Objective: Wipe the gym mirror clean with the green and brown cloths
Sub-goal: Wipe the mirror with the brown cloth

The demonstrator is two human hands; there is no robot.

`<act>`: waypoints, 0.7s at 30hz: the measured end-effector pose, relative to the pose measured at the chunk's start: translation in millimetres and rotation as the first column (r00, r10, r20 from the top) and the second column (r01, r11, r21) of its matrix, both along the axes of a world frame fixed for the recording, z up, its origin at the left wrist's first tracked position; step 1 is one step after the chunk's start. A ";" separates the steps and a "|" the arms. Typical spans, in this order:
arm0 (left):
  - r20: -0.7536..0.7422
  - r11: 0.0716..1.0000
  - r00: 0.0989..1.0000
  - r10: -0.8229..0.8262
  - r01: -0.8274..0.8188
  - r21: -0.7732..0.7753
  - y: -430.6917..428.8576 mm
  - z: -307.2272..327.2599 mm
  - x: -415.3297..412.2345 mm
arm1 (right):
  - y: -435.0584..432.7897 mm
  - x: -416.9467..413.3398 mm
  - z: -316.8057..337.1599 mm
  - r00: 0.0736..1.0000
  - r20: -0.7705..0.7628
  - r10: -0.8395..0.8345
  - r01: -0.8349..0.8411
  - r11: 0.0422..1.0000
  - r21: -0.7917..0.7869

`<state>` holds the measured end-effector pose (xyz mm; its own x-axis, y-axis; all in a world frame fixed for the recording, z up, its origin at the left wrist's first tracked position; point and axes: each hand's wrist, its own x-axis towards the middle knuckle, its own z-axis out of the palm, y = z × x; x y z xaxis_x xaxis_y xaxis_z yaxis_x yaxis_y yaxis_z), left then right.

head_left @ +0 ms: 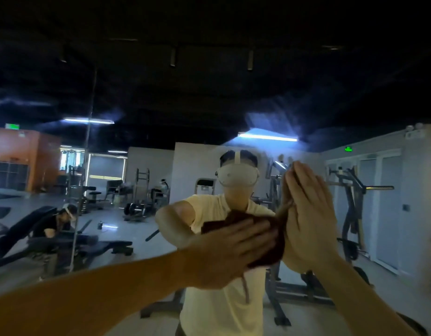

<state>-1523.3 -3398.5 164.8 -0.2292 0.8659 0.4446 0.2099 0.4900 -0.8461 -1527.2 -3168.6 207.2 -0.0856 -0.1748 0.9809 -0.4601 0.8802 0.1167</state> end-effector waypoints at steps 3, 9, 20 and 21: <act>0.101 0.999 0.994 0.033 -0.035 0.022 -7.2 53.2 18.0 | 1.2 -3.0 -5.7 0.994 0.009 -0.111 0.110 0.992 0.068; -0.135 0.743 0.980 0.148 -0.020 0.669 -20.6 197.3 12.7 | 3.2 -8.2 -14.5 0.989 -0.022 -0.143 0.144 0.987 0.076; 0.039 1.000 0.999 -0.002 0.002 0.013 -5.1 -59.0 4.6 | -30.8 15.4 -58.9 0.995 0.098 0.020 -0.009 0.994 -0.105; 0.041 1.000 0.999 -0.002 0.003 -0.027 -19.4 -54.7 4.7 | -36.3 19.5 -62.6 0.994 0.111 0.018 -0.010 0.998 -0.067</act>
